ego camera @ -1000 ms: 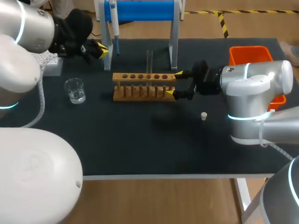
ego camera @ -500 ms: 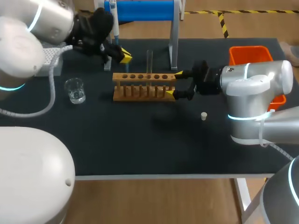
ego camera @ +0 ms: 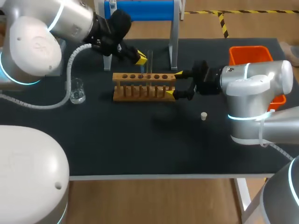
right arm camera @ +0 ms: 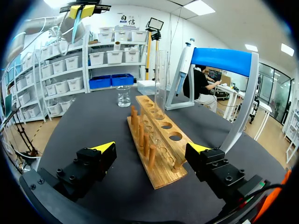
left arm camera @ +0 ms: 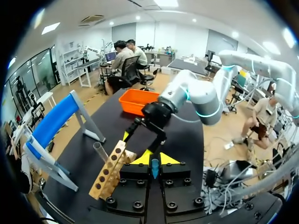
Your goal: Invert the test tube, pick up the pipette, mount the tip to pipette, aspirate from beaker and dispense into the tube, eject the tip, return the pipette, and cap with the stopper.
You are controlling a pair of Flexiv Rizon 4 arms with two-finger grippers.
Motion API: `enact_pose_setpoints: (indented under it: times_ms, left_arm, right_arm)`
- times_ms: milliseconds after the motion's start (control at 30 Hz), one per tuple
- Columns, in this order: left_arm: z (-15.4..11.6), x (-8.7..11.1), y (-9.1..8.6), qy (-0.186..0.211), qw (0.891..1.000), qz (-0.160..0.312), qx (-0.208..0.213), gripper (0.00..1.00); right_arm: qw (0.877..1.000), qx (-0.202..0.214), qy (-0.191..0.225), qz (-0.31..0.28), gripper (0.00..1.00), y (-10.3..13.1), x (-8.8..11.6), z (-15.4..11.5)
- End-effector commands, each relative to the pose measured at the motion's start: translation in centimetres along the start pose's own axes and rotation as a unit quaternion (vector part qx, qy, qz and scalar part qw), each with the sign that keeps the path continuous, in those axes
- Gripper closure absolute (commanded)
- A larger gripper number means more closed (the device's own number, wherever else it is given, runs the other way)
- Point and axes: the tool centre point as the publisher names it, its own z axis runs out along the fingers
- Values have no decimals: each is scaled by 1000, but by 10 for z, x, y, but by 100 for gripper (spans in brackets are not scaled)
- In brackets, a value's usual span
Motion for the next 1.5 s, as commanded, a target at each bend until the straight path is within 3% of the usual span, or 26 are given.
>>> enact_pose_setpoints:
  times_ms: [33, 667, 1433, 1500]
  left_arm:
    - [8, 2, -5, -2, 1000, 2, -2, 100]
    - [29, -4, -41, 11, 1000, 18, -1, 100]
    - [31, -4, -44, 18, 1000, 16, 0, 100]
    - [31, -4, -44, 18, 1000, 16, 0, 100]
  right_arm:
    - [1000, -1, 0, 0, 0, -1, 0, -1]
    - [1000, -1, 0, 0, 0, -1, 0, -1]
    - [1000, -1, 0, 0, 0, -1, 0, -1]
    - [1000, -11, 4, 1, 0, 1, -2, -19]
